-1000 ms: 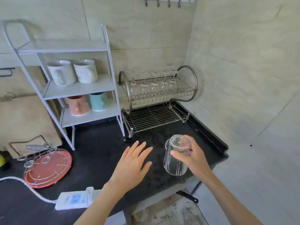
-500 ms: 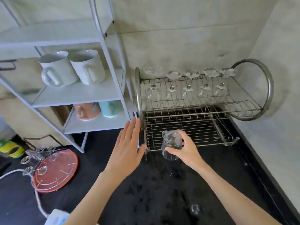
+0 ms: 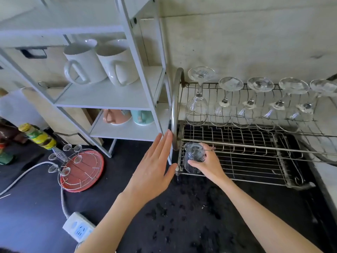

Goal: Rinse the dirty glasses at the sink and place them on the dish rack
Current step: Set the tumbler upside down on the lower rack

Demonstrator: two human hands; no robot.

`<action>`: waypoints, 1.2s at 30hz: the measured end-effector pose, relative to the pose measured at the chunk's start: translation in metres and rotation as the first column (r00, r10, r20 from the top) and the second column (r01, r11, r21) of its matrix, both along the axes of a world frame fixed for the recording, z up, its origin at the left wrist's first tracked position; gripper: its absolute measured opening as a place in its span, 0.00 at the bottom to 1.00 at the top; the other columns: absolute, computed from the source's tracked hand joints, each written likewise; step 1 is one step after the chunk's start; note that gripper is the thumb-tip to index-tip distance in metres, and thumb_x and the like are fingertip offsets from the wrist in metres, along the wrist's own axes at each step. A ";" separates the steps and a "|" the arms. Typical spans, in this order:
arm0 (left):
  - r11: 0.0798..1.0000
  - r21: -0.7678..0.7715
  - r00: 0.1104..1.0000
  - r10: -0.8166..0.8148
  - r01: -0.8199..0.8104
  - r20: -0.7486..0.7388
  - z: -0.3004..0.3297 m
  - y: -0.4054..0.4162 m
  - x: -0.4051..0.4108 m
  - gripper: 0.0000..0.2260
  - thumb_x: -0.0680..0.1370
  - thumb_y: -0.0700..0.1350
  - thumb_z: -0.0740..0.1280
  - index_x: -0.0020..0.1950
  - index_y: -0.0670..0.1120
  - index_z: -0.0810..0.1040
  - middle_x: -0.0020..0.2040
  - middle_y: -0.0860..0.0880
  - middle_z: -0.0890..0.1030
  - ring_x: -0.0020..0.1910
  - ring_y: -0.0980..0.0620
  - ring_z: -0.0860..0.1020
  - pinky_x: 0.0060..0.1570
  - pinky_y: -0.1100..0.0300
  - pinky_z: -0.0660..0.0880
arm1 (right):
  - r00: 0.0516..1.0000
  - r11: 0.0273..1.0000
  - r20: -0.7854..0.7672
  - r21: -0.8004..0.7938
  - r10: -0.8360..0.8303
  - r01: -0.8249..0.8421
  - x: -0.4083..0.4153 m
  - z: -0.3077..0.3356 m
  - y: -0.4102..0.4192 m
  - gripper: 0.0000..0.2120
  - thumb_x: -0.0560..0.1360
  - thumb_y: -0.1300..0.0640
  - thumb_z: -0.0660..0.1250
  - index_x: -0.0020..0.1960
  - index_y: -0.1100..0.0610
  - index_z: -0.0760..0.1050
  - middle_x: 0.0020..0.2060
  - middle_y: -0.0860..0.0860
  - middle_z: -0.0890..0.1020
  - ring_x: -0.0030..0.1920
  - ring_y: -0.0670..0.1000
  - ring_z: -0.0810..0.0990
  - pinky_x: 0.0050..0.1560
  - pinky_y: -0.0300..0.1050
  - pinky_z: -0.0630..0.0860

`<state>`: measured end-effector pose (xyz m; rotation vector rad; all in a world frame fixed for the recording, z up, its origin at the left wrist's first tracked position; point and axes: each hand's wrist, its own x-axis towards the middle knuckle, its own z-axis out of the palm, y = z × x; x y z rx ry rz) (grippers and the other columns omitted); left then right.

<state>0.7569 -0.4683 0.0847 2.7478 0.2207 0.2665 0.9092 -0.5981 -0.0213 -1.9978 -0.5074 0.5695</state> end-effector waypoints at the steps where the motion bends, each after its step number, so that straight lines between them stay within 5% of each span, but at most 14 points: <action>1: 1.000 0.004 1.000 -0.003 0.003 -0.006 0.000 0.000 0.000 0.34 0.80 0.50 0.58 0.72 0.53 0.32 0.75 0.59 0.40 0.74 0.59 0.38 0.69 0.68 0.37 | 1.000 1.000 0.003 -0.013 0.006 -0.006 0.000 -0.001 0.000 0.28 0.67 0.55 0.76 0.59 0.43 0.64 0.54 0.45 0.71 0.53 0.44 0.73 0.53 0.36 0.66; 5: 1.000 0.024 1.000 -0.011 0.012 -0.018 0.005 0.002 -0.002 0.34 0.80 0.51 0.57 0.71 0.54 0.31 0.74 0.60 0.37 0.74 0.57 0.36 0.69 0.67 0.37 | 0.999 0.995 0.016 -0.091 0.052 -0.050 0.003 0.001 -0.001 0.30 0.68 0.51 0.74 0.65 0.48 0.65 0.61 0.45 0.72 0.60 0.45 0.72 0.57 0.37 0.66; 9: 0.999 0.037 0.999 0.031 -0.029 -0.045 0.012 -0.002 -0.009 0.33 0.81 0.52 0.56 0.71 0.55 0.32 0.74 0.58 0.35 0.74 0.55 0.35 0.71 0.63 0.38 | 0.998 0.982 0.032 -0.181 0.051 -0.044 -0.007 0.016 -0.008 0.41 0.72 0.48 0.70 0.76 0.57 0.51 0.74 0.50 0.59 0.73 0.49 0.59 0.69 0.41 0.57; 16: 0.993 0.098 0.986 0.081 -0.067 -0.146 -0.004 -0.024 -0.076 0.29 0.81 0.54 0.54 0.77 0.50 0.42 0.76 0.52 0.41 0.72 0.54 0.35 0.71 0.58 0.40 | 0.883 0.860 0.340 -0.494 0.323 -0.125 -0.084 0.049 -0.044 0.39 0.76 0.38 0.59 0.77 0.52 0.45 0.77 0.50 0.53 0.76 0.50 0.52 0.76 0.50 0.49; 19: 0.984 0.161 0.975 0.106 -0.075 -0.194 -0.018 -0.032 -0.132 0.27 0.78 0.56 0.52 0.76 0.47 0.57 0.76 0.48 0.58 0.75 0.46 0.55 0.69 0.52 0.52 | 0.806 0.804 0.402 -0.577 0.434 -0.145 -0.139 0.054 -0.057 0.37 0.76 0.35 0.52 0.77 0.50 0.44 0.77 0.48 0.49 0.77 0.48 0.46 0.76 0.49 0.44; 21: 0.979 0.171 0.971 0.145 -0.112 -0.192 -0.031 -0.037 -0.176 0.27 0.76 0.57 0.54 0.72 0.46 0.65 0.72 0.46 0.68 0.70 0.43 0.66 0.64 0.50 0.60 | 0.760 0.787 0.428 -0.593 0.489 -0.173 -0.182 0.056 -0.064 0.38 0.74 0.32 0.46 0.77 0.49 0.43 0.77 0.47 0.48 0.76 0.47 0.44 0.75 0.47 0.41; 25: 0.970 0.132 0.947 0.231 -0.206 -0.221 -0.048 -0.049 -0.273 0.29 0.75 0.58 0.51 0.73 0.47 0.64 0.73 0.48 0.65 0.72 0.43 0.62 0.66 0.49 0.58 | 0.646 0.767 0.480 -0.581 0.594 -0.273 -0.270 0.053 -0.067 0.46 0.65 0.26 0.30 0.77 0.48 0.42 0.76 0.45 0.46 0.75 0.44 0.40 0.73 0.44 0.36; 28: 0.939 0.131 0.903 0.343 -0.319 -0.259 -0.050 -0.056 -0.352 0.28 0.76 0.58 0.50 0.72 0.48 0.65 0.73 0.48 0.65 0.72 0.42 0.63 0.66 0.45 0.62 | 0.588 0.738 0.462 -0.530 0.664 -0.417 -0.335 0.055 -0.053 0.43 0.68 0.26 0.33 0.77 0.48 0.44 0.76 0.45 0.46 0.74 0.43 0.40 0.73 0.44 0.37; 30: 0.895 0.129 0.853 0.447 -0.428 -0.271 -0.048 -0.052 -0.402 0.27 0.79 0.60 0.45 0.73 0.49 0.64 0.73 0.48 0.64 0.72 0.43 0.61 0.66 0.45 0.60 | 0.533 0.716 0.479 -0.489 0.697 -0.498 -0.375 0.060 -0.033 0.42 0.71 0.27 0.36 0.76 0.51 0.52 0.76 0.49 0.54 0.76 0.48 0.50 0.75 0.50 0.46; 32: 0.837 0.155 0.791 0.547 -0.525 -0.275 -0.043 -0.047 -0.448 0.26 0.80 0.58 0.42 0.70 0.49 0.68 0.70 0.48 0.70 0.68 0.42 0.69 0.61 0.47 0.67 | 0.452 0.693 0.531 -0.463 0.716 -0.553 -0.411 0.069 -0.009 0.42 0.72 0.27 0.36 0.76 0.52 0.55 0.75 0.49 0.57 0.75 0.50 0.55 0.74 0.52 0.51; 36: 0.735 0.113 0.697 0.672 -0.669 -0.249 -0.035 -0.028 -0.526 0.24 0.77 0.56 0.52 0.70 0.48 0.67 0.69 0.46 0.72 0.67 0.41 0.70 0.60 0.44 0.69 | 0.341 0.589 0.530 -0.418 0.777 -0.692 -0.471 0.084 0.051 0.44 0.64 0.23 0.30 0.75 0.44 0.41 0.73 0.40 0.41 0.74 0.40 0.37 0.72 0.40 0.32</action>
